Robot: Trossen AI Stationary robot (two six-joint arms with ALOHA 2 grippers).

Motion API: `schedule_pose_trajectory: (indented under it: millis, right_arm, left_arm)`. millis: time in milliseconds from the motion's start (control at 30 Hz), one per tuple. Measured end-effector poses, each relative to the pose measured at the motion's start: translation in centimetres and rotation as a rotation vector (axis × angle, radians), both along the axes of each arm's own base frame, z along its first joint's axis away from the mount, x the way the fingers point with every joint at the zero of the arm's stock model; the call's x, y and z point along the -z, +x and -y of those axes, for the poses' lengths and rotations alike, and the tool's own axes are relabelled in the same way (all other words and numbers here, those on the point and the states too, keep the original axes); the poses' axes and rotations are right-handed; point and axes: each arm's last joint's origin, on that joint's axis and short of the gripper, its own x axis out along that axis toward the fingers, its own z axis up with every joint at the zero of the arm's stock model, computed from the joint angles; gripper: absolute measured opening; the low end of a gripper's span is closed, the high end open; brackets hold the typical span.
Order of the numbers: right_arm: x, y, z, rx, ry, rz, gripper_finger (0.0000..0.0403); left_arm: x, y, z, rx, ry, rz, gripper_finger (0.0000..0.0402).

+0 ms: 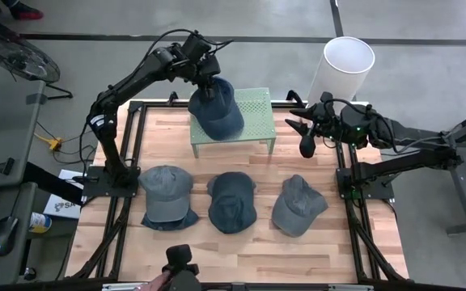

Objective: Pick & Place hat
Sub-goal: Put the right blue cap on the shelf

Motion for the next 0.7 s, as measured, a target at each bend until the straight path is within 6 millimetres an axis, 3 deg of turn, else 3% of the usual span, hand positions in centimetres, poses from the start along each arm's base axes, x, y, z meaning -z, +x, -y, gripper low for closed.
schedule_pose_trajectory:
  millis: [300,533,700]
  right_arm:
    - [0.2,0.0,0.0,0.002,0.001,-0.017,0.0142]
    - [0.2,0.0,0.0,-0.006,0.003,-0.023,0.0142]
    - [0.2,0.0,0.0,-0.008,0.004,-0.023,0.0142]
  left_arm:
    - [0.1,-0.1,0.0,-0.029,-0.018,0.005,0.0131]
    - [-0.2,-0.2,0.1,-0.071,-0.041,0.037,0.0176]
    - [-1.6,-1.1,0.7,-0.151,0.007,0.077,0.0189]
